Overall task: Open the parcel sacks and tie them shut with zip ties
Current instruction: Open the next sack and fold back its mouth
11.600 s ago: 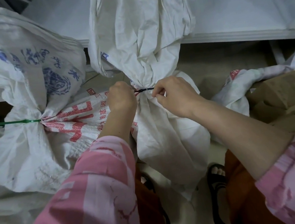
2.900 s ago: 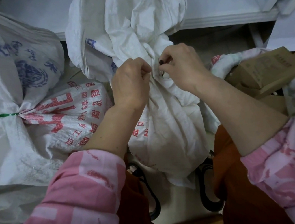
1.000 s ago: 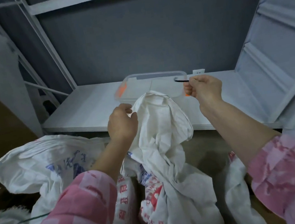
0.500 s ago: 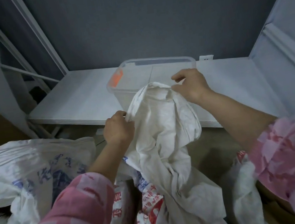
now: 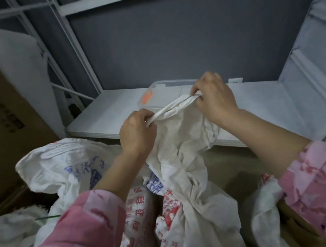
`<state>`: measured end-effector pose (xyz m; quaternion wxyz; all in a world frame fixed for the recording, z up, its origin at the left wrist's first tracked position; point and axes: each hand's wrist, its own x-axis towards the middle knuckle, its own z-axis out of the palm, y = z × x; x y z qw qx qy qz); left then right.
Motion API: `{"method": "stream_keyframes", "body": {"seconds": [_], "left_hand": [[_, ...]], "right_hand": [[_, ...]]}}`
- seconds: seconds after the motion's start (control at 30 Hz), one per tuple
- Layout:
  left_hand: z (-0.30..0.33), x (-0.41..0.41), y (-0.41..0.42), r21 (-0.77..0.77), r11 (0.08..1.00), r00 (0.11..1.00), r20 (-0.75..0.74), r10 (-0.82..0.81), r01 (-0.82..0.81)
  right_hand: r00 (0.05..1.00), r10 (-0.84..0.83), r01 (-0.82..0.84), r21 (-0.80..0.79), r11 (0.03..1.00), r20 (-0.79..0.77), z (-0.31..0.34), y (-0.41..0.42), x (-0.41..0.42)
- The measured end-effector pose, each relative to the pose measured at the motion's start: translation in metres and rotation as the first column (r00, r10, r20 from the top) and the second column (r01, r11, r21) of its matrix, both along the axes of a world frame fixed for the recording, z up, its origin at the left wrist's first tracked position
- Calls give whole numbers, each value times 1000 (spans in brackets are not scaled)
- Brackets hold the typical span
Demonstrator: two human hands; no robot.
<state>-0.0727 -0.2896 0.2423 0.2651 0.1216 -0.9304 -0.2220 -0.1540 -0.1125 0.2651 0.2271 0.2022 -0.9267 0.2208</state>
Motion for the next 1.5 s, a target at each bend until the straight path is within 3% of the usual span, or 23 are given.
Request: {"method": "stream_keyframes", "body": {"seconds": [0.2, 0.4, 0.53, 0.6, 0.67, 0.8, 0.87, 0.97, 1.07, 1.2, 1.27, 1.37, 1.43, 1.5], "left_hand": [[42, 71, 42, -51, 993, 992, -53, -110, 108], [76, 140, 78, -63, 985, 972, -165, -167, 159], [83, 181, 82, 6, 978, 978, 6, -207, 207], [82, 197, 81, -34, 979, 973, 127, -193, 199], [80, 209, 79, -62, 977, 969, 153, -192, 204], [83, 222, 78, -84, 986, 990, 18, -142, 143], [87, 223, 76, -164, 986, 987, -153, -40, 15], [108, 219, 63, -283, 954, 868, -494, -54, -102], [124, 211, 48, -443, 885, 773, -609, -178, -145], [111, 210, 36, -514, 853, 755, -593, -279, -88], [101, 215, 31, -490, 872, 758, -573, -312, -11], [95, 221, 21, -466, 882, 811, -489, -320, 67], [97, 228, 16, -456, 886, 908, -330, -259, 88], [102, 233, 12, -483, 867, 988, -17, -151, 124]], "right_hand": [[975, 221, -215, 172, 961, -20, 43, 13, 98], [960, 244, -210, 223, 952, -138, 70, 42, 169], [902, 215, -164, 161, 973, -375, 93, 64, 207], [878, 132, -120, 56, 991, -459, 102, 76, 219], [871, 61, -85, -27, 996, -488, 108, 87, 229], [900, -45, 0, -103, 995, -433, 106, 103, 238], [940, -105, 103, -24, 994, -325, 102, 107, 238], [979, -154, 174, 155, 972, -132, 101, 104, 242], [991, -40, 52, 91, 994, -129, 113, 90, 255], [987, 142, -136, 80, 987, -72, 121, 68, 273], [991, 124, -117, 145, 982, -41, 112, 54, 275], [985, 87, -45, 266, 963, -148, 90, 36, 271], [969, 107, -34, 309, 950, -222, 79, 27, 269], [926, 153, -35, 326, 945, -345, 70, 19, 269]]}}
